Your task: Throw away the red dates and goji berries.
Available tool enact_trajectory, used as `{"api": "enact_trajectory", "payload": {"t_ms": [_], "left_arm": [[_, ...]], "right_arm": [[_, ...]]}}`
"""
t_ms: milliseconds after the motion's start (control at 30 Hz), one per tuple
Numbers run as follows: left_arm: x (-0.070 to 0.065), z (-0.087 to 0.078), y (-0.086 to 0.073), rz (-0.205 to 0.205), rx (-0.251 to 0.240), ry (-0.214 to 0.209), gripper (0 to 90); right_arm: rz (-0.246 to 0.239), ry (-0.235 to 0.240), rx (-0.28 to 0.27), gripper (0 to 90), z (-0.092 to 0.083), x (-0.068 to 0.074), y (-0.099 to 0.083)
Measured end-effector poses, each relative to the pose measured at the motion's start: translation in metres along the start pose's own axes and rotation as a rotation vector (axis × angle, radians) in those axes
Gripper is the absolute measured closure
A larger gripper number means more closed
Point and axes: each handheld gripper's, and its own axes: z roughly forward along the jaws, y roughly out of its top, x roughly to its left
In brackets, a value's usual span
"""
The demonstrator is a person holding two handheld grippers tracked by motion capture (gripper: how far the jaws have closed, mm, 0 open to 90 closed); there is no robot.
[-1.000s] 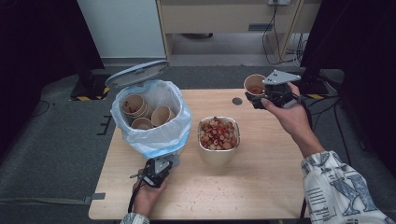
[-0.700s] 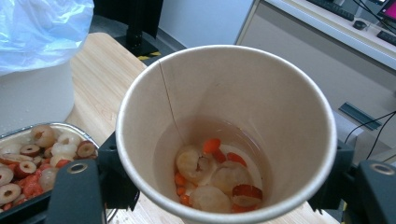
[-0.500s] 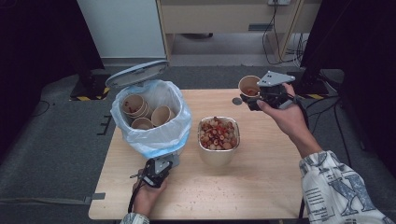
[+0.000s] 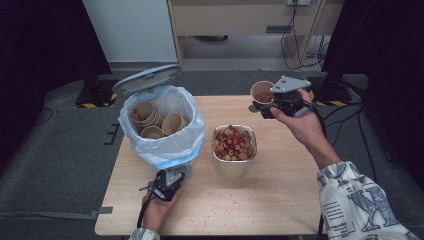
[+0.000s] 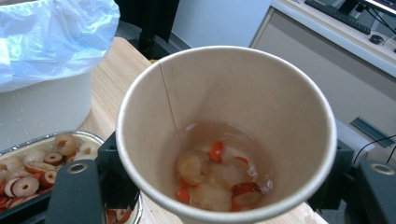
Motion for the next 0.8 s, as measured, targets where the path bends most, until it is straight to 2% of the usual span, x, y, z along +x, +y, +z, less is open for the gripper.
{"api": "enact_trajectory", "payload": {"t_ms": [100, 300, 500, 567, 800], "left_arm": [[0.0, 0.0, 0.0, 0.0, 0.0, -0.001, 89.9], [0.0, 0.0, 0.0, 0.009, 0.001, 0.002, 89.9], [0.0, 0.0, 0.0, 0.007, 0.0, 0.0, 89.9], [0.0, 0.0, 0.0, 0.007, 0.0, 0.002, 89.9], [0.0, 0.0, 0.001, 0.007, 0.001, 0.004, 89.9]], "right_arm": [[-0.022, 0.013, -0.008, 28.1, 0.001, 0.005, 0.005], [-0.035, 0.014, -0.013, 28.1, 0.001, 0.01, 0.01], [-0.09, -0.003, -0.007, 28.1, 0.001, 0.015, 0.015], [-0.146, -0.019, -0.001, 28.1, 0.0, 0.02, 0.017], [-0.173, -0.021, -0.006, 28.0, -0.004, 0.024, 0.021]]}}
